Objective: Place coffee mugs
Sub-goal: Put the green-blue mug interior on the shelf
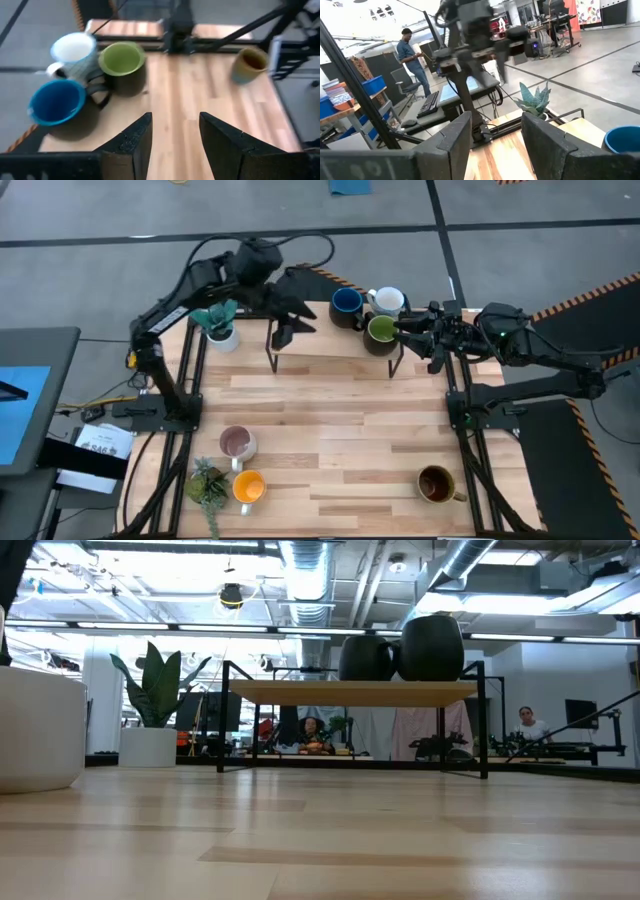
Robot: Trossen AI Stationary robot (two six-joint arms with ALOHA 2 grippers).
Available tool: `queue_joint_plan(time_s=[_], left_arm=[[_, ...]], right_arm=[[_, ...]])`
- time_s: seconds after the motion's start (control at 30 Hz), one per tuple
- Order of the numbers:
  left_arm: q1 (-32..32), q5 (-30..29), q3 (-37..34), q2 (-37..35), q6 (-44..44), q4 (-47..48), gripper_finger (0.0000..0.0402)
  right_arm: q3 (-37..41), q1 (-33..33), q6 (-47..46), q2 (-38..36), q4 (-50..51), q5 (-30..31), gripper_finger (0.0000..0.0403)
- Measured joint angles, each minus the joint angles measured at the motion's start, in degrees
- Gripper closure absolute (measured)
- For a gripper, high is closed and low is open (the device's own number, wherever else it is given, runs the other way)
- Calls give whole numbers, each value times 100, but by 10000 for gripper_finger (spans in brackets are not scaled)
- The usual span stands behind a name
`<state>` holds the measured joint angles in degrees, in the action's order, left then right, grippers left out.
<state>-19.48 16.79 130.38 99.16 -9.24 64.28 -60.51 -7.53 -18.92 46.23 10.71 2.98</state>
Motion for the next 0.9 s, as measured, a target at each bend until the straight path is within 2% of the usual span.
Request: queue_joint_plan(time_s=[0.1,0.17,0.4,0.53,0.67,0.8,0.9], left_arm=[[199,10,-841,-462,217,-519,255],[299,4,-1717,-924,449,-1123,255],[517,-69,-5431,-2913,1793,-4633,255],[638,-81,-6875,-3853,2303,-6237,255],[715,-230,-7670,-4429,2644,-6832,255],[723,-258,-7903,-4783,2733,-6771,255],[723,-259,-7918,-4912,2702,-6696,255]], right_arm=[[0,0,3,-2,1,0,204],[0,0,3,-2,1,0,204],[0,0,-47,-2,3,-48,204],[-47,0,-516,1,131,-456,204],[-247,76,-1380,-5,909,-1233,204],[-264,477,-2325,3,2026,-1796,204],[-264,1003,-3055,56,3091,-1982,204]])
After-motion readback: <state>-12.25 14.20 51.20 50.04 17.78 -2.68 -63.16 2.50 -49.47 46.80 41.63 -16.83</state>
